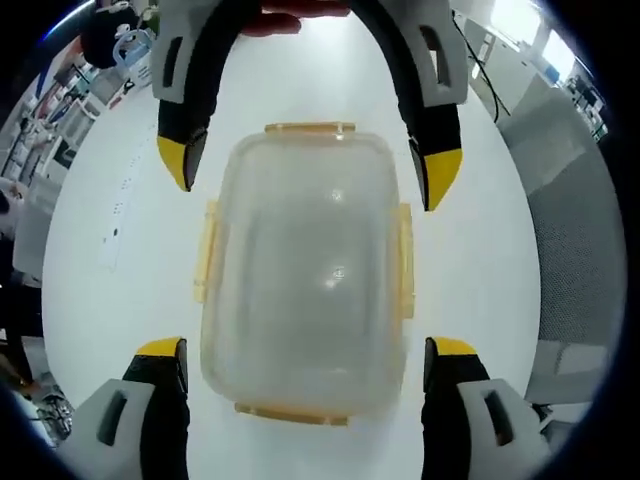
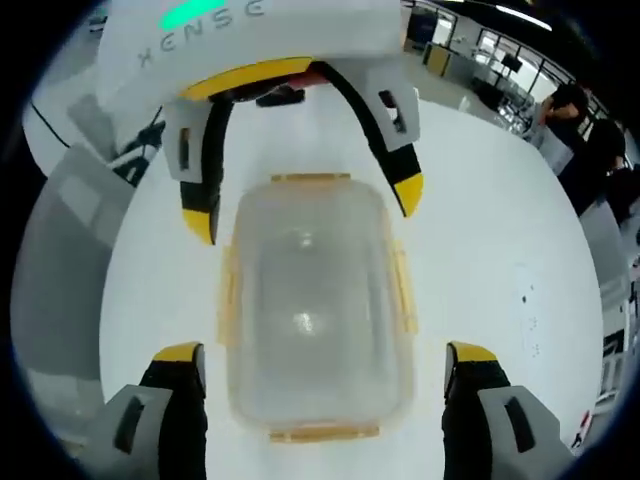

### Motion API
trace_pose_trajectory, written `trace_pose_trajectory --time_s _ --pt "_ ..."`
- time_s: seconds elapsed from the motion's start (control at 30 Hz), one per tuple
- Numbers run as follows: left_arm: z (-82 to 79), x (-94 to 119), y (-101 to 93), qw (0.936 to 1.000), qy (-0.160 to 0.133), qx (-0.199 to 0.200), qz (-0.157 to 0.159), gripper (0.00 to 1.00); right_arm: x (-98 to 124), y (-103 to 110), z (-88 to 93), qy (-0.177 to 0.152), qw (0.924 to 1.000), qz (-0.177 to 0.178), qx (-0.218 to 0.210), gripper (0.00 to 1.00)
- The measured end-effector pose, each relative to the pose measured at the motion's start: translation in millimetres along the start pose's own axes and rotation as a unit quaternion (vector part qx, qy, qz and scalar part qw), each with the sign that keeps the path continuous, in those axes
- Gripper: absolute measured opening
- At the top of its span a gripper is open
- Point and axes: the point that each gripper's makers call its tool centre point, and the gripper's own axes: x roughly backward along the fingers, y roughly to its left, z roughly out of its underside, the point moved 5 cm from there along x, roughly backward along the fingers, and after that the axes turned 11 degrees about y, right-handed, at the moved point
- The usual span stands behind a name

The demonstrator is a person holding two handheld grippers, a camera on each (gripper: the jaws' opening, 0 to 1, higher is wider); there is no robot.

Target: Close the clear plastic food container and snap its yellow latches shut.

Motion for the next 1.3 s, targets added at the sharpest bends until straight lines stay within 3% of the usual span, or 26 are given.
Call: trace_pose_trajectory --time_s 0.27,0.73,1.17,1.3 --pt "5.6 5.9 0.6 0.9999 -0.011 0.01 -0.007 0.99 8.6 1.2 6.0 -0.011 0.9997 0.004 -0.019 0.99" --pt "21.5 16.0 -3.3 0.9964 -0.047 0.069 -0.011 0.99 22.9 0.4 19.1 -0.046 0.997 0.014 -0.062 0.99" --pt "37.1 28.2 -5.1 0.9817 -0.104 0.159 -0.015 0.99 35.4 6.7 28.1 -0.098 0.9879 0.03 -0.116 0.98" --pt "43.5 30.4 -9.6 0.9759 -0.116 0.184 -0.013 0.99 42.5 8.2 29.3 -0.125 0.9814 0.043 -0.139 0.98"
